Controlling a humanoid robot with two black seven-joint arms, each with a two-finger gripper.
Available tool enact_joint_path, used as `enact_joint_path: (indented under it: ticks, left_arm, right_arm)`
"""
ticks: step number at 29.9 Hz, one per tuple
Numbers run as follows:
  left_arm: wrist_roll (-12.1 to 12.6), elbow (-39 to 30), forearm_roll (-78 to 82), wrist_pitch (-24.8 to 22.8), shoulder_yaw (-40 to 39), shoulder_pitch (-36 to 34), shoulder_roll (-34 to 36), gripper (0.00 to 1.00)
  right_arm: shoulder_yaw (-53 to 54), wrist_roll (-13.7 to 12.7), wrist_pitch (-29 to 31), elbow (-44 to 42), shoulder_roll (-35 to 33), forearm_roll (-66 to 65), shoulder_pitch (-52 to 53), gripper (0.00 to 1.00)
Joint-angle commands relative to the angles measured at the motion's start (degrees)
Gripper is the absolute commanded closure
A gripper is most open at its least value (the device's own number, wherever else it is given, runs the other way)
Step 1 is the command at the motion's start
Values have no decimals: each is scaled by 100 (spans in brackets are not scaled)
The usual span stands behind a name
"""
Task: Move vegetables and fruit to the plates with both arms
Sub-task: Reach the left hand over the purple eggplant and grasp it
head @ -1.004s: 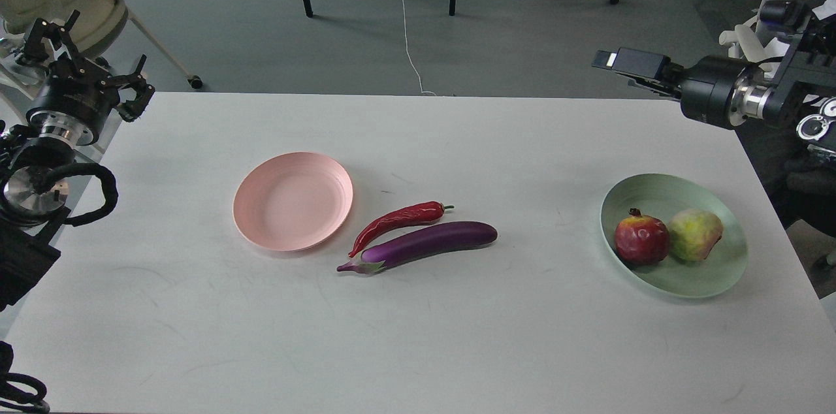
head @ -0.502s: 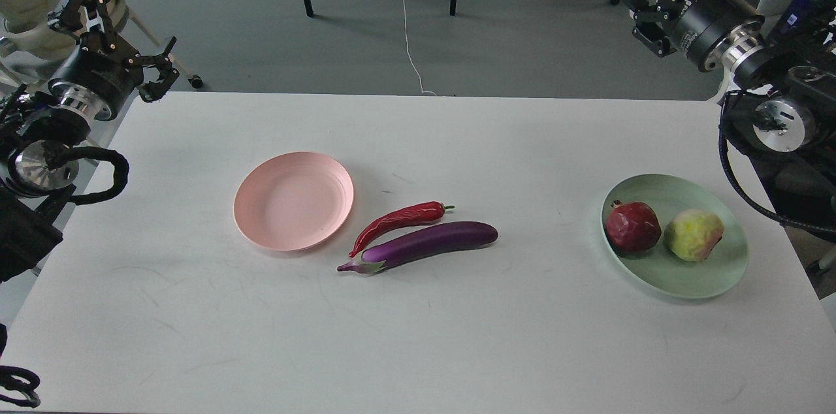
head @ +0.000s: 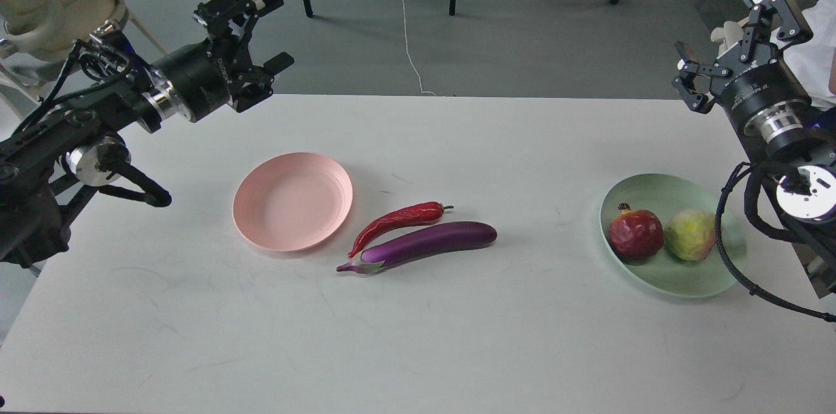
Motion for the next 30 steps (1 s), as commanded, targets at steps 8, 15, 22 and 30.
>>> enact_joint_path:
  ticks: [8, 15, 22, 30]
  left_arm:
    - [-17, -1457, 4316, 3, 200, -8, -528, 2]
    - [-341, -1457, 7069, 428, 920, -16, -844, 8]
    - [-324, -1361, 8010, 974, 2054, -227, -1362, 12]
    - [-324, -632, 8708, 1036, 2240, -201, -1846, 22]
  right_arm:
    - [534, 425, 1236, -14, 46, 20, -1146, 2]
    - [578, 452, 1242, -22, 37, 20, -1296, 2]
    - [684, 452, 1242, -22, 29, 20, -1296, 2]
    - [701, 461, 1242, -31, 29, 20, -1358, 2]
